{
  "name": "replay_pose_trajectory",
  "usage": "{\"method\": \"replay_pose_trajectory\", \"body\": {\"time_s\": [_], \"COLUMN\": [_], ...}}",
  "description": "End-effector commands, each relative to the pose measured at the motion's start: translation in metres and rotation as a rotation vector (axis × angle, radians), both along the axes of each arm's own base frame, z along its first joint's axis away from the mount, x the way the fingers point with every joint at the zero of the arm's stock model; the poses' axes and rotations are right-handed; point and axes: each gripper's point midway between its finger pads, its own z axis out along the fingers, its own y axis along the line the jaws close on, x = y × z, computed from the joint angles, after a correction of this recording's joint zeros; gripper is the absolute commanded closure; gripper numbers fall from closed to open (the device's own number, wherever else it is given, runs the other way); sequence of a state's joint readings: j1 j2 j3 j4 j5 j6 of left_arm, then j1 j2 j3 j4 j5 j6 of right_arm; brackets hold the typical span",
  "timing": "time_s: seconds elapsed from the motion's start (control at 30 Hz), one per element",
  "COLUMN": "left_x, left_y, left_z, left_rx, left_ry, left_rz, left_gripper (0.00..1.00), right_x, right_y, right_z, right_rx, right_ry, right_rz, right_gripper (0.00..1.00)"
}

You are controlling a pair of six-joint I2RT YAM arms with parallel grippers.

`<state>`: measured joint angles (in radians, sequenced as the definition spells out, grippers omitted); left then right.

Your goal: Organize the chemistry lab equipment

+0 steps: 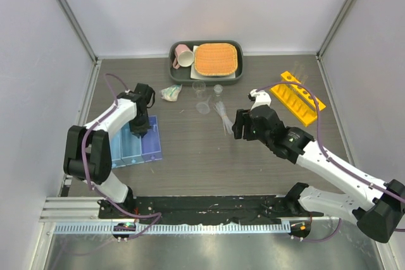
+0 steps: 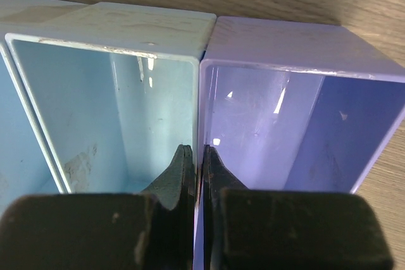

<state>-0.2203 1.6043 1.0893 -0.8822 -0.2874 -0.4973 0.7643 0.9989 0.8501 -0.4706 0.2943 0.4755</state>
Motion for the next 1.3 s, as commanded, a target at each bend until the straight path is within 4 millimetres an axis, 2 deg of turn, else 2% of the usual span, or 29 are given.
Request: {"method": "replay_pose_trajectory", "body": {"time_s": [0.0, 0.2, 0.37, 0.53, 0.77, 0.87, 1.07, 1.17, 1.2, 1.27], "left_x": [0.016, 0.030, 0.045, 0.050, 0.045, 0.044, 0.045, 0.040, 0.039, 0.036], "left_y": [-0.001, -0.019, -0.052, -0.086, -0.103, -0.115, -0.123, -0.125, -0.126, -0.127], "left_z": [-0.004, 0.002, 0.006, 0.005, -0.011, -0.011, -0.008, -0.001, 0.002, 0.006], "left_rx": [0.013, 0.041, 0.068, 0.038, 0.004, 0.003, -0.028, -0.051, -0.060, -0.075], "left_ry": [-0.020, -0.048, -0.086, -0.100, -0.062, -0.076, -0.062, -0.062, -0.068, -0.074], "left_rz": [-0.084, -0.226, -0.430, -0.560, -0.646, -0.668, -0.651, -0.660, -0.663, -0.668], "left_gripper": [1.00, 1.00, 1.00, 1.00, 1.00, 1.00, 0.99, 0.76, 0.60, 0.51], "right_x": [0.008, 0.006, 0.001, -0.001, -0.008, -0.008, -0.006, -0.004, -0.002, -0.001], "right_y": [-0.001, 0.000, 0.008, 0.008, 0.013, 0.014, 0.014, 0.013, 0.014, 0.014], "right_z": [0.020, 0.027, 0.028, 0.042, 0.045, 0.045, 0.047, 0.050, 0.053, 0.055], "right_rx": [-0.029, -0.015, -0.026, -0.032, -0.043, -0.052, -0.054, -0.059, -0.060, -0.065], "right_ry": [-0.049, -0.049, -0.008, -0.020, 0.016, 0.022, 0.017, 0.014, 0.012, 0.017], "right_rz": [-0.001, 0.003, 0.064, 0.084, 0.132, 0.140, 0.128, 0.117, 0.114, 0.111], "right_gripper": [0.34, 0.34, 0.35, 0.35, 0.35, 0.35, 0.35, 0.33, 0.33, 0.32]}}
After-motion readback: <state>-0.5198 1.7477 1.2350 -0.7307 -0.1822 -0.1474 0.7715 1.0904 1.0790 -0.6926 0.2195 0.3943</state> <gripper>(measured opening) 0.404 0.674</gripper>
